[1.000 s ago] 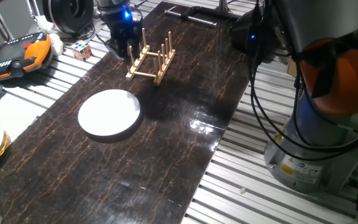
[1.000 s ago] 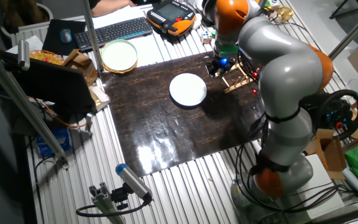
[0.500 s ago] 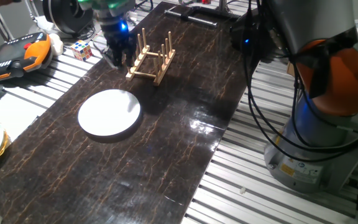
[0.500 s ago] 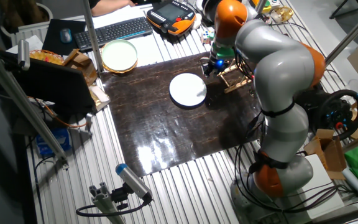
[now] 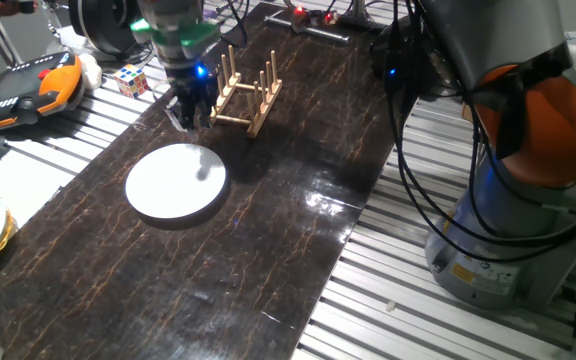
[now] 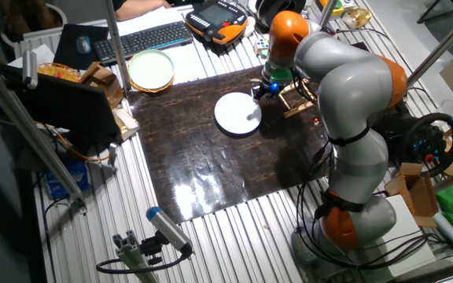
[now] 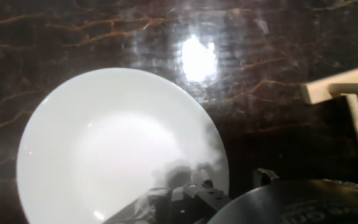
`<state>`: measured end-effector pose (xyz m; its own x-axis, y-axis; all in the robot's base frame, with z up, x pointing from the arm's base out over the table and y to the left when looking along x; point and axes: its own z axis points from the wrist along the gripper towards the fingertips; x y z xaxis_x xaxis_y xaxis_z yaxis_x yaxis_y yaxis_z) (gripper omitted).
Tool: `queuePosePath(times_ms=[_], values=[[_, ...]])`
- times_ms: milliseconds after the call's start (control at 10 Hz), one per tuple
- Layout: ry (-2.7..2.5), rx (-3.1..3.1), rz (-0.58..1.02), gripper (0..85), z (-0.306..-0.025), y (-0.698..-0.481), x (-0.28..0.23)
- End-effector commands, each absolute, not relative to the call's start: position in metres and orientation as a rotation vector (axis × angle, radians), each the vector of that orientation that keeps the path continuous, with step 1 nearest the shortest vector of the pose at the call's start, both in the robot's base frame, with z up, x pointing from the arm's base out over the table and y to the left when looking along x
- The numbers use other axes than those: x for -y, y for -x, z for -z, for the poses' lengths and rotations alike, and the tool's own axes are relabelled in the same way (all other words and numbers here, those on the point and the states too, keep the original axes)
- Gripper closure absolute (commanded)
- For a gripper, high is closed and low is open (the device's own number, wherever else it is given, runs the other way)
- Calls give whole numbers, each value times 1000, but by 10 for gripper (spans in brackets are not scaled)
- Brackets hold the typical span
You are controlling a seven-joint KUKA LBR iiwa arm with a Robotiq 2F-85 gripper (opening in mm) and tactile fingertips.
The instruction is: Put the dish on the dish rack
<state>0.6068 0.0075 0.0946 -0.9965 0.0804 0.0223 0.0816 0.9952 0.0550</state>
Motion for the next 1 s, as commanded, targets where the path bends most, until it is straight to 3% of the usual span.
queuePosePath(times_ms=[0,900], values=[[121,3130,91,407,-88,-607,-7],[125,3166,148,390,-50,-600,-22]])
